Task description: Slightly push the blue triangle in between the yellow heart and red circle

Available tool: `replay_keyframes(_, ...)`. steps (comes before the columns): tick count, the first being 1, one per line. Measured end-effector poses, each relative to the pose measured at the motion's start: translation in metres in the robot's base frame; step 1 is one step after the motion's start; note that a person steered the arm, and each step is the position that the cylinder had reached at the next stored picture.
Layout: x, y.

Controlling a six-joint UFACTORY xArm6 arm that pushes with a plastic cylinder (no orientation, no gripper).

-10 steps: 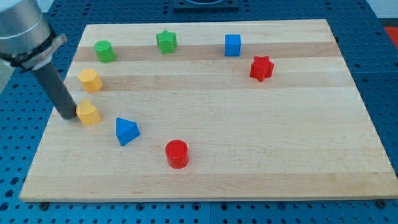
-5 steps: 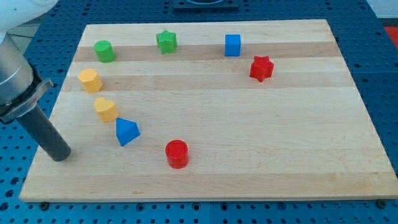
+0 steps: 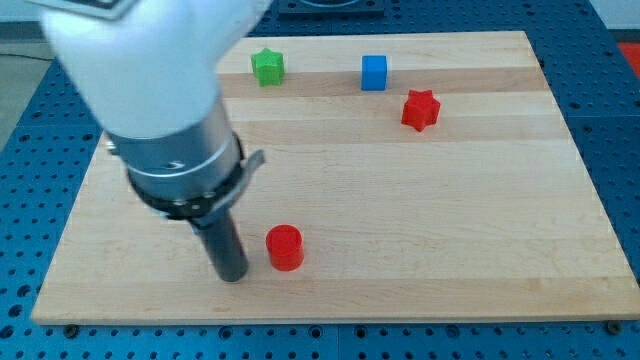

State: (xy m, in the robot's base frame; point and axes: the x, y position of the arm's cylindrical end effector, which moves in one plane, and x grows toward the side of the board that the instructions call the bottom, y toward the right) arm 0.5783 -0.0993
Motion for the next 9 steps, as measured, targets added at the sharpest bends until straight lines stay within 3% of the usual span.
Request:
replay_keyframes(2, 0.0, 0.032)
replay_keyframes(3, 0.012, 0.018)
replay_keyframes(5, -0.043, -0.124)
replay_keyframes(6, -0.058, -0.113)
replay_keyframes(9, -0.052, -0.056)
